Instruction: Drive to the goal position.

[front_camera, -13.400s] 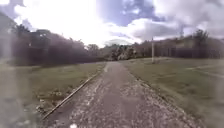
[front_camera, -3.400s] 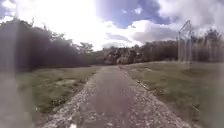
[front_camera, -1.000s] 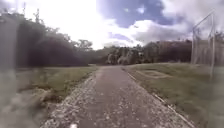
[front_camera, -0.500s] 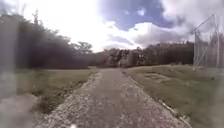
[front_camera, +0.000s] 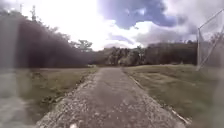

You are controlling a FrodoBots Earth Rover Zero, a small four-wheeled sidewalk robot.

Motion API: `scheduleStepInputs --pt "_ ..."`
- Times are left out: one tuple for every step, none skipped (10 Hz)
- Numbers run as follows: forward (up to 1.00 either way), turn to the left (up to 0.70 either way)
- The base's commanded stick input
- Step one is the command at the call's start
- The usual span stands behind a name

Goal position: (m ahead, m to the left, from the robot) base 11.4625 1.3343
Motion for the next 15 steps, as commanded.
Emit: scheduleStepInputs --pt "0.7 0.01" --pt "0.7 0.01" --pt "0.7 0.01" --pt "0.7 0.01" --pt "0.7 0.0" --pt "0.7 -0.05" --pt "0.7 -0.26" --pt "0.7 -0.14" --pt "0.7 -0.02" --pt "0.7 0.01" --pt "0.7 0.01" --pt "0.7 0.01" --pt "0.7 0.01" --pt "0.7 0.01" --pt "0.7 0.01"
